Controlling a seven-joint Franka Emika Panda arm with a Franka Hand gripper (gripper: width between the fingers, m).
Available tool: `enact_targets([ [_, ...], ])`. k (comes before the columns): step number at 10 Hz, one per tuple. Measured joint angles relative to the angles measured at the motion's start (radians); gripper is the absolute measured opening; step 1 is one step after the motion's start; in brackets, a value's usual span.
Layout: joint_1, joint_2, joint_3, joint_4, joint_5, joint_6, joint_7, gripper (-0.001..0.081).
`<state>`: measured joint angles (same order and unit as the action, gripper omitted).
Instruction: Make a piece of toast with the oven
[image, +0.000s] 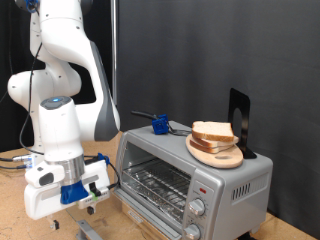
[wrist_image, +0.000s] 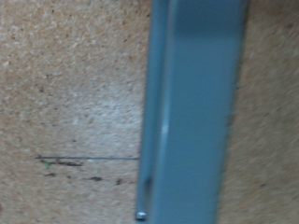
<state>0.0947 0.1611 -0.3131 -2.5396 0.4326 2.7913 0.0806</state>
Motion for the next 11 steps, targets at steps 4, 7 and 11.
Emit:
enact_targets([
  [4,-0.024,-0.134,-0.002,-0.044,0.036,-0.111,-0.139,0.0682],
  [7,-0.024,-0.134,-0.002,-0.012,0.059,-0.184,-0.115,0.0682],
  [11,-0.024,-0.207,-0.002,0.078,0.18,-0.368,-0.12,0.0682],
])
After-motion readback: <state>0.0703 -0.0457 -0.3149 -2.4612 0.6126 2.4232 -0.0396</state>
